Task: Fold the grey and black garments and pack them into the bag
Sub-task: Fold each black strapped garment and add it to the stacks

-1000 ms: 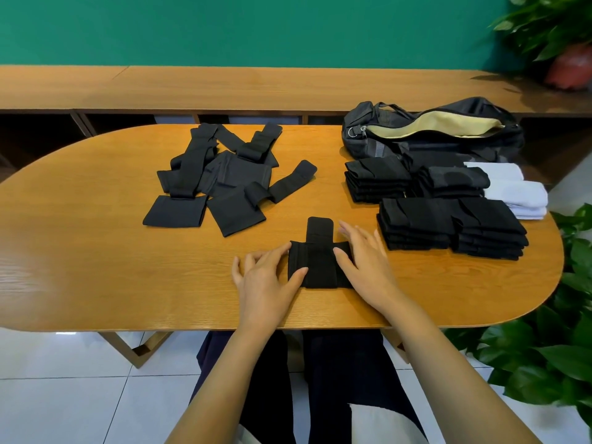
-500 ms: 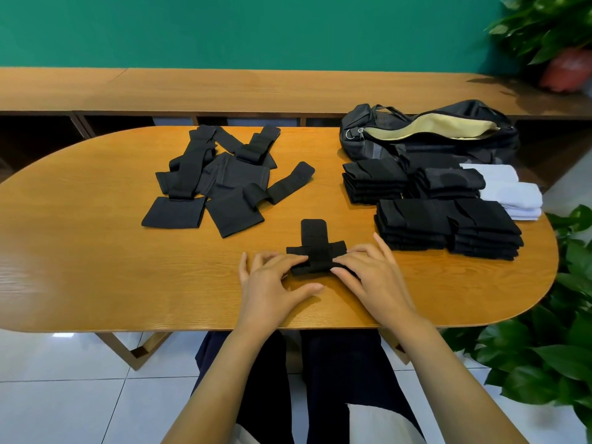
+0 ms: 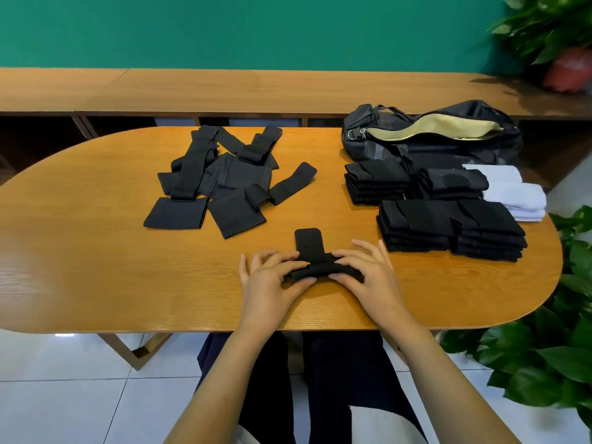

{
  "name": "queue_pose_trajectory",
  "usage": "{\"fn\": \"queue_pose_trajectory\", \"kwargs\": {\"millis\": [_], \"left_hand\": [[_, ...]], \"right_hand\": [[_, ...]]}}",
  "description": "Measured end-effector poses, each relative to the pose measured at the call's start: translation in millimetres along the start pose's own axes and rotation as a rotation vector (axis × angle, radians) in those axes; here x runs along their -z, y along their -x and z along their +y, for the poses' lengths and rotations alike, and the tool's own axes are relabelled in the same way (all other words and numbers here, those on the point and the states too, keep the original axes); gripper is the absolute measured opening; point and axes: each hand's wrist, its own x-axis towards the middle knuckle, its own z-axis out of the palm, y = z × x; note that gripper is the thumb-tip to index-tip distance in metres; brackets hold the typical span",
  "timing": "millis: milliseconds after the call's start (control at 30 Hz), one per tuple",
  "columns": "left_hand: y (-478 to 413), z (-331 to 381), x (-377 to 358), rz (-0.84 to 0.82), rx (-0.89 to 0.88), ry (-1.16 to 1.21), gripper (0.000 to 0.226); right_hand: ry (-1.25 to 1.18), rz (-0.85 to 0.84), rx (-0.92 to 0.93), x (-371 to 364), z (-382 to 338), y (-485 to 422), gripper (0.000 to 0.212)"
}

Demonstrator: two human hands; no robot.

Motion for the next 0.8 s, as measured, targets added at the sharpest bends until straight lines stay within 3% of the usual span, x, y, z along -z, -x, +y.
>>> {"fn": "queue_pose_trajectory", "kwargs": {"millis": [167,300,433,600,800], "left_hand": [[0.5,-0.5,-0.6,0.027,0.047,0.027,0.022],[0.9,-1.3,-1.0,0.067,0.089,0.07,0.021],[1.8,-1.1,-1.3,0.075,0.116,0.068,0.041],[1.5,0.6,-1.4,0.092,0.167,0.032,0.069],[0.7,0.7,-1.2,0.153,0.184,-0.013,0.065]], "right_hand": [[-0.039,0.002,-0.117,2.2,-4.2,3.5,0.041],[-0.036,0.004,-0.163,1.4,-2.6,1.6,0.029],[-0.053,0.045,-0.23,0.2,-2.5,0.8,0.03],[-0.024,0.072,-0.272,2.3,-10.8,-1.1,0.052],[0.329,0.057,-0.063,2.3,-29.5,2.1,0.045]]}}
